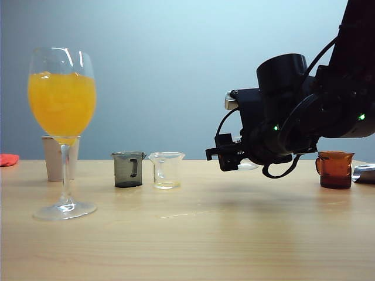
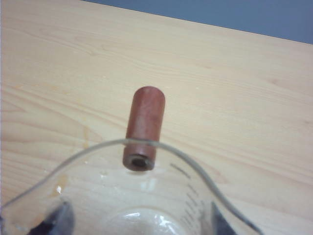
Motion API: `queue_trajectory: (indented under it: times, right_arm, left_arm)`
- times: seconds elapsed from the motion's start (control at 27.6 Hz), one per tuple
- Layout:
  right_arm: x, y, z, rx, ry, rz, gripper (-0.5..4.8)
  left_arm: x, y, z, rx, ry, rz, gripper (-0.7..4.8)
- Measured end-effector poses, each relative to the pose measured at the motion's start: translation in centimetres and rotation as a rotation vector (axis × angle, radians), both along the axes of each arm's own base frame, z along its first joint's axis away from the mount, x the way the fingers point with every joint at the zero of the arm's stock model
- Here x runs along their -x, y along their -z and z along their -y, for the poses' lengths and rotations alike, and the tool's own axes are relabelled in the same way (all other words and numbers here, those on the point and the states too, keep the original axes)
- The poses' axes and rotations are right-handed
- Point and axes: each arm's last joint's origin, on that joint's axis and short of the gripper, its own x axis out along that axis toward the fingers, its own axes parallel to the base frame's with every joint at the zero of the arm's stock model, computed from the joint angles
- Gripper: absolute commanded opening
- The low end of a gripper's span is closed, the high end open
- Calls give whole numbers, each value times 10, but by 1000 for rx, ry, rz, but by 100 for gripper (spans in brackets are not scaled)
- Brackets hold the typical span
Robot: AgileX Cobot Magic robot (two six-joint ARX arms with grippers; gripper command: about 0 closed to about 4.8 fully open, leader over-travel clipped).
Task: Pick up the third measuring cup from the left, pour the pineapple juice inside into the goblet, and finally put the measuring cup back in its original place.
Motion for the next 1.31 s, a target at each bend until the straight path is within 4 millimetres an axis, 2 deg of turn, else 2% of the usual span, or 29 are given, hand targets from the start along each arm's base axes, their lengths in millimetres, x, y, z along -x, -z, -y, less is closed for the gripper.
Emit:
queue_trajectory:
  times: [0.07, 0.18, 0.25, 0.29, 0.62, 0.8, 0.83, 0.98, 1.31]
  right_arm:
    - [-4, 0, 0, -6, -19, 0, 112]
    - [-8, -1, -3, -13, -41, 2, 168]
    - [-15, 1, -6, -9, -48, -10, 268]
    - [-18, 2, -8, -6, -48, -17, 298]
    - [-27, 7, -12, 18, -60, -84, 314]
    - [-25, 11, -12, 40, -68, -134, 392]
    - [-25, 12, -12, 39, -75, -140, 425]
    - [-25, 12, -12, 38, -81, -147, 479]
    - [-23, 16, -12, 35, -84, -209, 479]
  left_arm:
    - [0, 0, 0, 0, 1, 0, -5]
    - [0, 0, 0, 0, 0, 0, -5]
    - [0, 0, 0, 0, 0, 0, -5]
    - [0, 0, 0, 0, 0, 0, -5]
    - [0, 0, 0, 0, 1, 0, -5]
    - [0, 0, 0, 0, 1, 0, -5]
    - [0, 0, 0, 0, 0, 0, -5]
    - [0, 0, 0, 0, 0, 0, -5]
    - [0, 0, 0, 0, 1, 0, -5]
